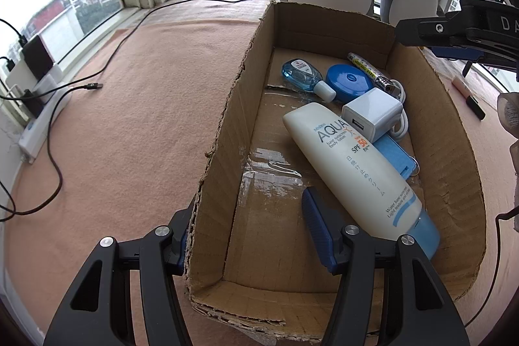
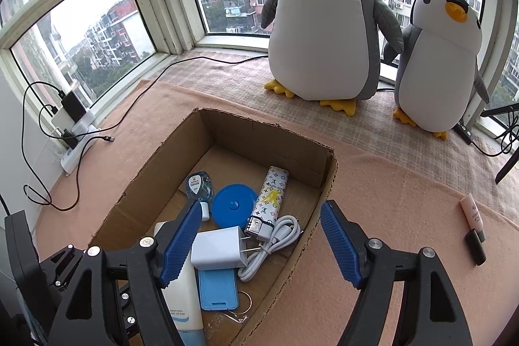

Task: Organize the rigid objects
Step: 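Move the right gripper toward the black lipstick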

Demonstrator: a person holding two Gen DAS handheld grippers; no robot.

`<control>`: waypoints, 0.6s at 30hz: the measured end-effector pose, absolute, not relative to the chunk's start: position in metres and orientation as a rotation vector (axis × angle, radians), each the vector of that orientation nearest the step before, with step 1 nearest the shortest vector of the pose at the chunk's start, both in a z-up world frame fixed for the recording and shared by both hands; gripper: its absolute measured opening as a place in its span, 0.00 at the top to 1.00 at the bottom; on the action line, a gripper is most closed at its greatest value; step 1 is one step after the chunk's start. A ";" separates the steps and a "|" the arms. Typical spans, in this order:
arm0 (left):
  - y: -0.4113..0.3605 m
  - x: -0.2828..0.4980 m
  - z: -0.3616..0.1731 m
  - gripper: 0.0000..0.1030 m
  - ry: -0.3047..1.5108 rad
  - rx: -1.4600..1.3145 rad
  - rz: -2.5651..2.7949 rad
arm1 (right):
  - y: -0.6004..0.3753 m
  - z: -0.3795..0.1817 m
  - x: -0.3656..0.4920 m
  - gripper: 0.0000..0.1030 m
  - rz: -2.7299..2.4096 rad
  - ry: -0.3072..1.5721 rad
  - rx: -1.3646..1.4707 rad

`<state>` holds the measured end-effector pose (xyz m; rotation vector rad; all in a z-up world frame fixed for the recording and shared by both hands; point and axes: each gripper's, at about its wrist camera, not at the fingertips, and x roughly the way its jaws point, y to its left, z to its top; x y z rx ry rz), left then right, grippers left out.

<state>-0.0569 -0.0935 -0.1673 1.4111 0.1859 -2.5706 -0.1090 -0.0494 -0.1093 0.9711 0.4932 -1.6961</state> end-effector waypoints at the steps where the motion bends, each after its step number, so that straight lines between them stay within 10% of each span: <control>1: -0.093 -0.057 -0.167 0.42 0.186 1.411 -2.570 | -0.049 -0.109 -0.110 0.29 -1.696 0.492 0.974; 18: -0.094 -0.057 -0.166 0.42 0.167 1.414 -2.565 | 0.007 -0.109 -0.155 0.27 -1.785 0.401 1.005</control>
